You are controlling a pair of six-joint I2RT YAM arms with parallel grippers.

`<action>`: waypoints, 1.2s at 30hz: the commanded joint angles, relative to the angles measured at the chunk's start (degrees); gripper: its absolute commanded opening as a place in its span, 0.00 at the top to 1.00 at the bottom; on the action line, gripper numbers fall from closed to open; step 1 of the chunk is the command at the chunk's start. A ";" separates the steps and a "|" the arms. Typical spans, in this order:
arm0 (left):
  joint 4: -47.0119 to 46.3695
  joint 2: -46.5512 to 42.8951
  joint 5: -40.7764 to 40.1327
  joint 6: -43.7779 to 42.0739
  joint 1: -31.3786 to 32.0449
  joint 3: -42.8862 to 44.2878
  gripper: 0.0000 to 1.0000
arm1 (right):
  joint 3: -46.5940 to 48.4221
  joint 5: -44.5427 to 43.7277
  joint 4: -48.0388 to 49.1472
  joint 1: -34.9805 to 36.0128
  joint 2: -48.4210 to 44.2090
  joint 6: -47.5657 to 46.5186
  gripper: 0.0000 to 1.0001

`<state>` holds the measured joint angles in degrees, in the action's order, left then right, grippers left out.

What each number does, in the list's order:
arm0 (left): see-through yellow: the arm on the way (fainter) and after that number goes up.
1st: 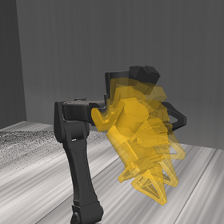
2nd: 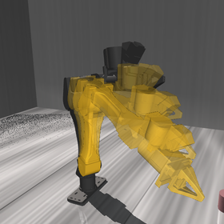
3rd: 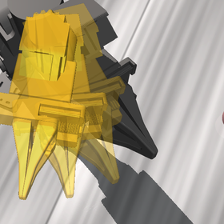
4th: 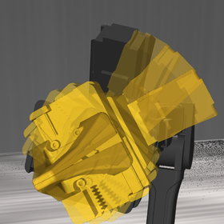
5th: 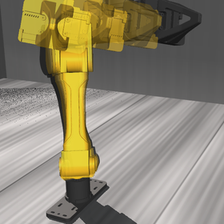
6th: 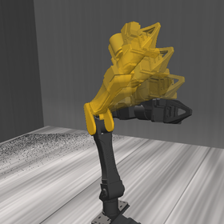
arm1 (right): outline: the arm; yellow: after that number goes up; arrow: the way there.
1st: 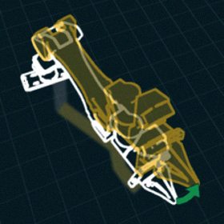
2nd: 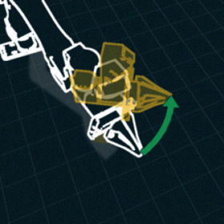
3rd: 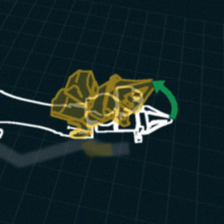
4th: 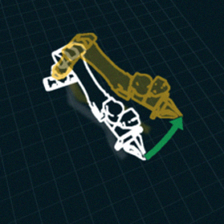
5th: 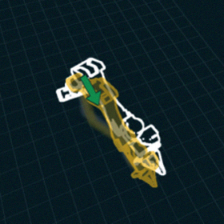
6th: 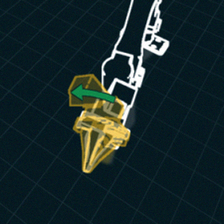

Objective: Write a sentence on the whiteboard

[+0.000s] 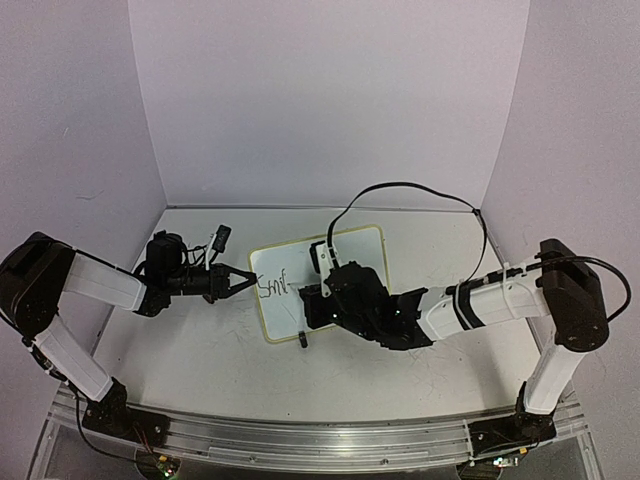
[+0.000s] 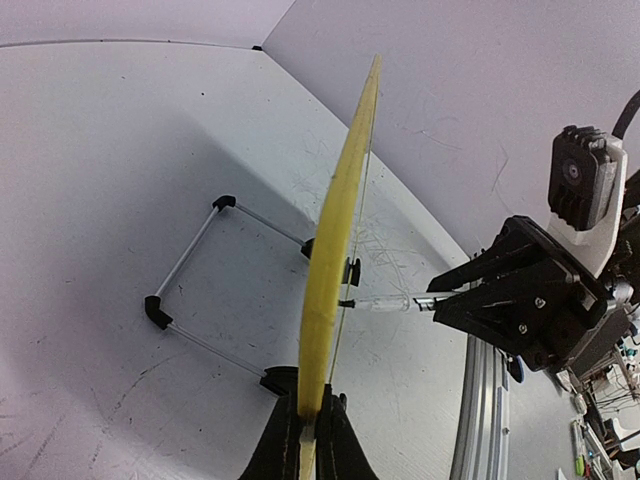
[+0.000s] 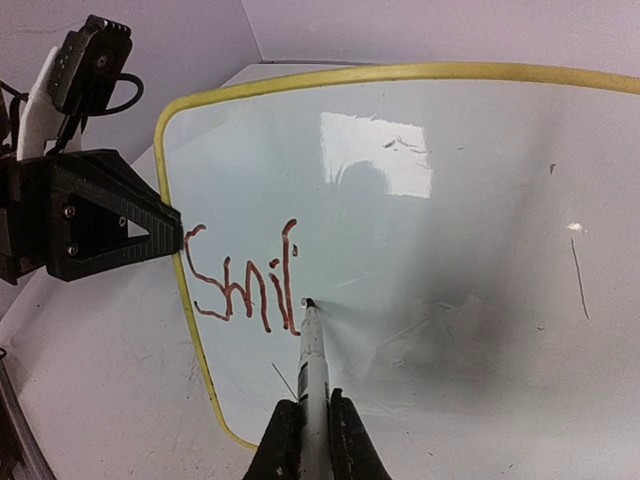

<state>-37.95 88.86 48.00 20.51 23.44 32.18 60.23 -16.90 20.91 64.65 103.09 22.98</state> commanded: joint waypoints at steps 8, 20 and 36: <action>2.39 -1.52 1.98 -0.16 0.43 0.51 1.00 | 0.40 -6.12 -0.68 -0.44 -1.44 1.15 1.00; 2.50 -1.45 1.97 -0.30 0.39 0.50 1.00 | 0.56 -6.62 1.10 -0.64 -1.28 0.34 1.00; 2.53 -1.50 2.01 -0.36 0.43 0.60 1.00 | 2.24 -5.02 2.27 -0.84 0.24 -1.60 1.00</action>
<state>-37.91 88.86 47.86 20.52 23.44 32.18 60.24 -19.23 21.39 64.93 103.04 22.46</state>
